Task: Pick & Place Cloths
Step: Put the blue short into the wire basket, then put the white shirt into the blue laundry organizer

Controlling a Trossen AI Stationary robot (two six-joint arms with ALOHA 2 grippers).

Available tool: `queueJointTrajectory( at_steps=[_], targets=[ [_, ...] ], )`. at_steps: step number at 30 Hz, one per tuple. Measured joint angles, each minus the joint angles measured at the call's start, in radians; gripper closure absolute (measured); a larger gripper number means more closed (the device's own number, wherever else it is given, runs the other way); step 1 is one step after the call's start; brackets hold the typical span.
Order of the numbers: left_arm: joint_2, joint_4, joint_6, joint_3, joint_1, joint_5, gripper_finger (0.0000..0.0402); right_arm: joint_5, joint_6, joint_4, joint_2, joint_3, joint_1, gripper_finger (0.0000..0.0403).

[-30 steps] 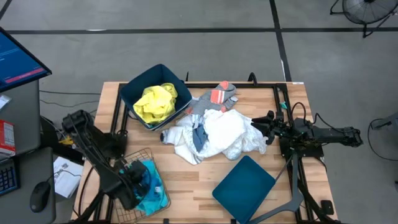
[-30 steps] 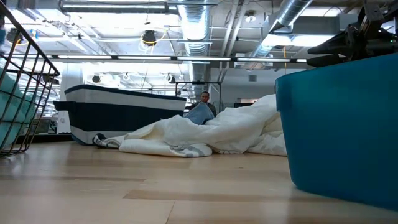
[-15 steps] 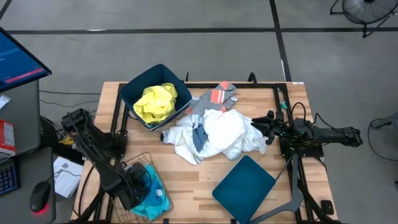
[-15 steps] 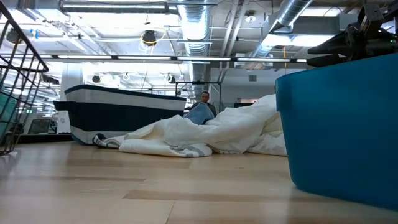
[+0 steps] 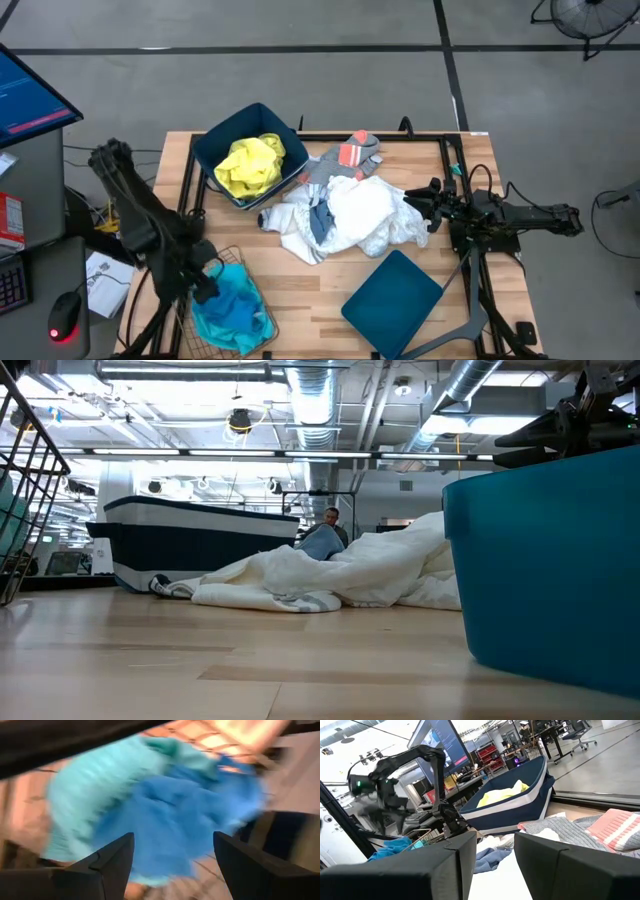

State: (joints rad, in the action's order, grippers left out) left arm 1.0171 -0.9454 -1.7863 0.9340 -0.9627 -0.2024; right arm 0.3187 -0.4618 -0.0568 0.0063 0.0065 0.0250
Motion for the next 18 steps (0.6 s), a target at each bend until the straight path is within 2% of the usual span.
queueJointTrajectory(
  at_steps=[4,7,14,16,18],
  targets=[
    [-0.121,0.106,0.002,0.000,0.000,-0.033,0.0147,0.000,0.000,0.000,0.000,0.000,0.000,0.0274],
    [-0.181,0.206,0.068,0.000,0.000,-0.185,0.0148,0.000,0.000,0.000,0.000,0.000,0.000,0.0274],
    [-0.212,0.428,0.460,0.001,0.054,-0.665,0.0148,0.000,0.000,0.000,0.000,0.000,0.000,0.0274],
    [-0.191,0.512,0.631,0.001,0.106,-0.743,0.0148,0.000,-0.001,0.000,0.000,0.000,0.000,0.0274],
    [-0.161,0.603,0.813,0.001,0.181,-0.758,0.0148,-0.001,-0.001,0.000,0.000,0.000,0.000,0.0274]
  ],
)
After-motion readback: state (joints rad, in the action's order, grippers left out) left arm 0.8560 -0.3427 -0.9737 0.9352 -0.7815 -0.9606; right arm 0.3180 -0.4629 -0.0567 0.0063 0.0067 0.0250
